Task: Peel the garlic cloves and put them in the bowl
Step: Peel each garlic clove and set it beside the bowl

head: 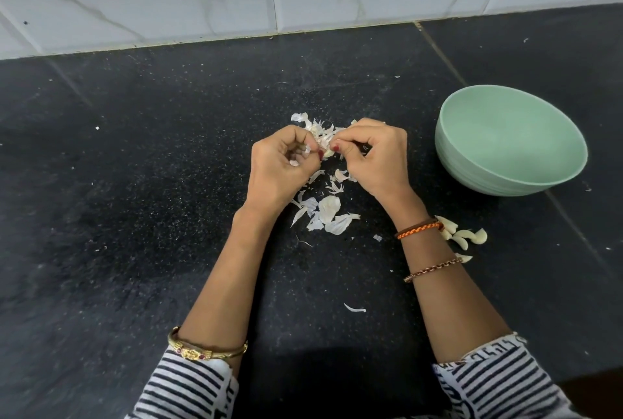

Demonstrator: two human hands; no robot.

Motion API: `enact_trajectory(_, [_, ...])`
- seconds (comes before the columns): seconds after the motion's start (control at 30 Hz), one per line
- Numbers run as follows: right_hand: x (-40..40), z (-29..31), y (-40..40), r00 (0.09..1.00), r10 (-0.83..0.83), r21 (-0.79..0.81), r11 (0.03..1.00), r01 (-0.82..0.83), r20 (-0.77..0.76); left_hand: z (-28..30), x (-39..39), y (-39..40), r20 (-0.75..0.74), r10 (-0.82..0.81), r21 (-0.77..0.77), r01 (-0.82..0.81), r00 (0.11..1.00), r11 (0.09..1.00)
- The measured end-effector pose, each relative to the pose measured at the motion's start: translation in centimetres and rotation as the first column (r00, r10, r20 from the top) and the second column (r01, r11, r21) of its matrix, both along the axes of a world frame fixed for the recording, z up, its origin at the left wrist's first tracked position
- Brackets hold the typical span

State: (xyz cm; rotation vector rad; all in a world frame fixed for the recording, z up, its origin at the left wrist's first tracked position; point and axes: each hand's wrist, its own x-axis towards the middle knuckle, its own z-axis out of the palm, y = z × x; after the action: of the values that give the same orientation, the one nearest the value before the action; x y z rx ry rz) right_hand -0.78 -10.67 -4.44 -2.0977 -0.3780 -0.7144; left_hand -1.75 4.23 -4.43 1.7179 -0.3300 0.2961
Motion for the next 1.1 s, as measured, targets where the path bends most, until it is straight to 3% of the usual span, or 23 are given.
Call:
enact_trajectory(0.27, [-0.1, 0.3, -0.2, 0.996, 0.057, 0.069, 0.996, -0.052, -0.070, 0.5, -0.4, -0.5, -0.013, -0.039, -0.121, 0.037, 0.999, 0.992])
enact_trajectory(0.37, [0.0, 0.7, -0.8, 0.967, 0.184, 0.111, 0.980, -0.166, -0.178, 0.5, -0.4, -0.4, -0.023, -0.077, -0.183, 0.071, 0.997, 0.980])
enact_trajectory(0.53, [-0.6, 1.4, -1.0, 0.851, 0.413, 0.347, 0.889, -0.299, -0.324, 0.5, -0.3, -0.4, -0.040, -0.098, -0.236, 0.086, 0.994, 0.968])
enact_trajectory(0.8, [-1.1, 1.3, 0.4, 0.843, 0.428, 0.599, 0.783, -0.166, -0.326, 0.5, 0.1, -0.6, -0.063, -0.046, -0.312, 0.024, 0.997, 0.950])
enact_trajectory(0.93, [-1.0, 1.8, -0.1, 0.852, 0.423, 0.748, 0.661, -0.057, -0.309, 0.7, 0.4, 0.4, -0.065, 0.081, -0.305, -0.097, 0.995, 0.947])
enact_trajectory(1.1, [-1.2, 2.1, 0.7, 0.874, 0.343, 0.692, 0.722, -0.010, -0.344, 0.6, 0.0, -0.2, -0.107, 0.015, -0.070, -0.023, 0.994, 0.997])
